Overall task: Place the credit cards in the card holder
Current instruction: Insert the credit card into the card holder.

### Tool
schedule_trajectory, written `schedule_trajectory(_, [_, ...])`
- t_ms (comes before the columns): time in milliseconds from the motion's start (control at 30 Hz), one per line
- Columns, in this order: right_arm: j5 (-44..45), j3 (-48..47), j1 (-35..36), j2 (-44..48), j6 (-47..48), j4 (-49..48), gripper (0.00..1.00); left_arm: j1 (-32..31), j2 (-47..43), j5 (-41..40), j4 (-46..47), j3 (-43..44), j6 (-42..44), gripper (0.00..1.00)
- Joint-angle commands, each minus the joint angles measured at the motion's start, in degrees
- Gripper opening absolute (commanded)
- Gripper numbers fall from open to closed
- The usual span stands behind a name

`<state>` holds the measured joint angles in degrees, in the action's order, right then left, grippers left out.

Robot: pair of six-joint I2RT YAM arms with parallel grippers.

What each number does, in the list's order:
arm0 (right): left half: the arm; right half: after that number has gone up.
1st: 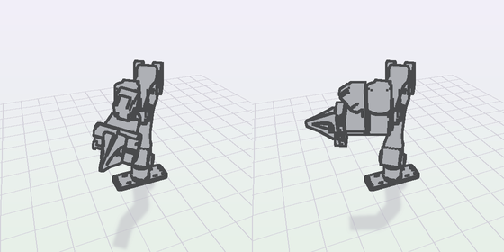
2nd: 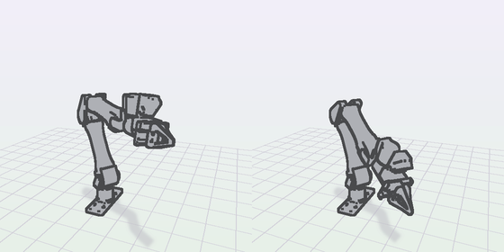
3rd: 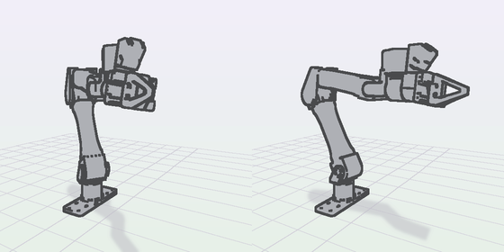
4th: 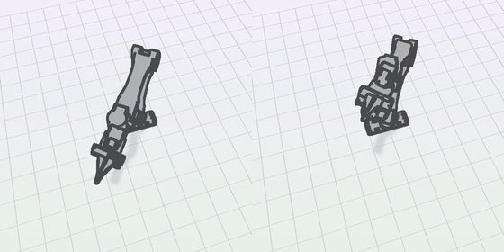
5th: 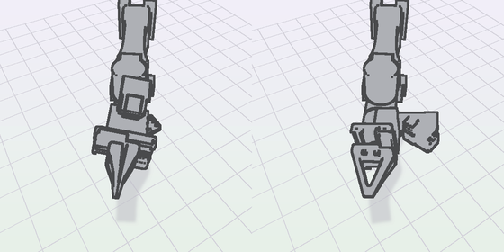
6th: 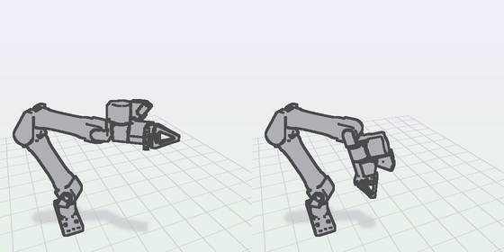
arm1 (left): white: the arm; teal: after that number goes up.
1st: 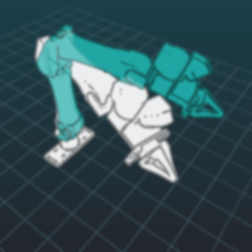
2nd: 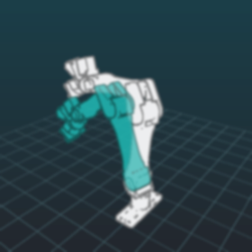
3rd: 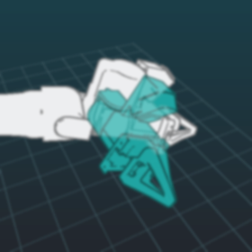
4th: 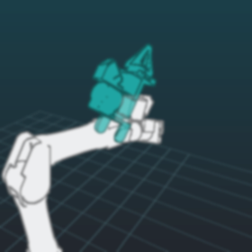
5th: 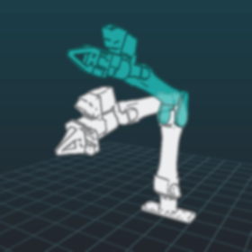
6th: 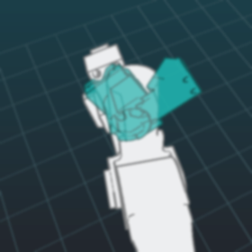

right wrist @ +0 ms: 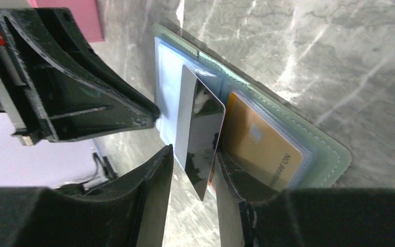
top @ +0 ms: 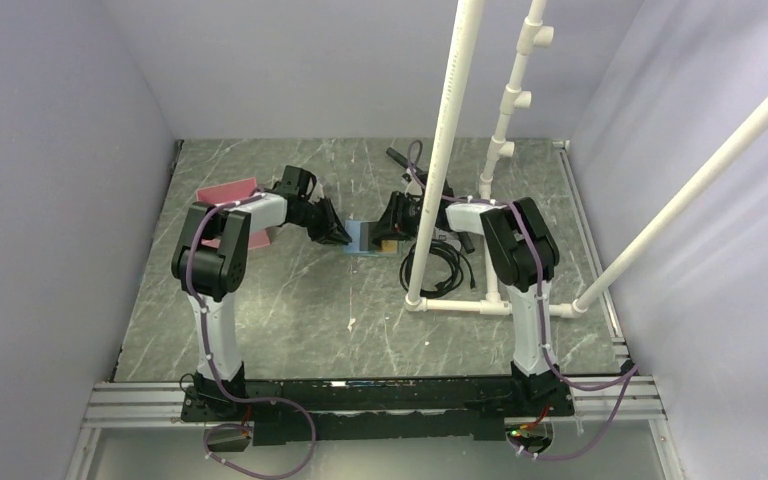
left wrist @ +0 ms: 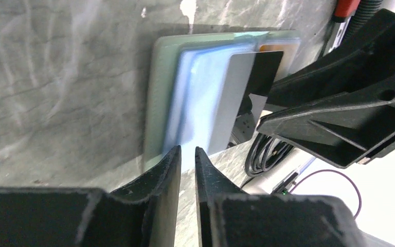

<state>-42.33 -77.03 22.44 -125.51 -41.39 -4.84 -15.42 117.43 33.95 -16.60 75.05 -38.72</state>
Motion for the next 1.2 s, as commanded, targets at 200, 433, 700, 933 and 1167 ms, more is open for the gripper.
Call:
schedule_trajectory(200, [8.24,-2.42,-0.4,3.7,13.27,16.06,0.36,1.28,-2.27,-7.58,-4.82,0.84,3.38,0.15])
schedule_trajectory(433, [6.67,-3.34,0.97,2.16,12.85,12.45,0.26,-0.51,1.76,-4.33,-2.1,0.95,1.63,0.07])
schedule_trajectory(700, [6.17,-7.2,2.06,-0.41,11.82,13.44,0.17,-1.28,0.99,-5.42,-2.62,-0.03,1.87,0.03])
schedule_trajectory(933, [9.26,-4.81,1.21,3.75,15.36,17.62,0.34,-1.11,1.06,-5.07,-2.46,-0.04,2.19,0.03])
schedule_trajectory(1167, [9.1,-4.2,1.6,3.64,14.12,15.94,0.28,-1.08,0.71,-4.7,-2.41,0.05,2.2,0.02])
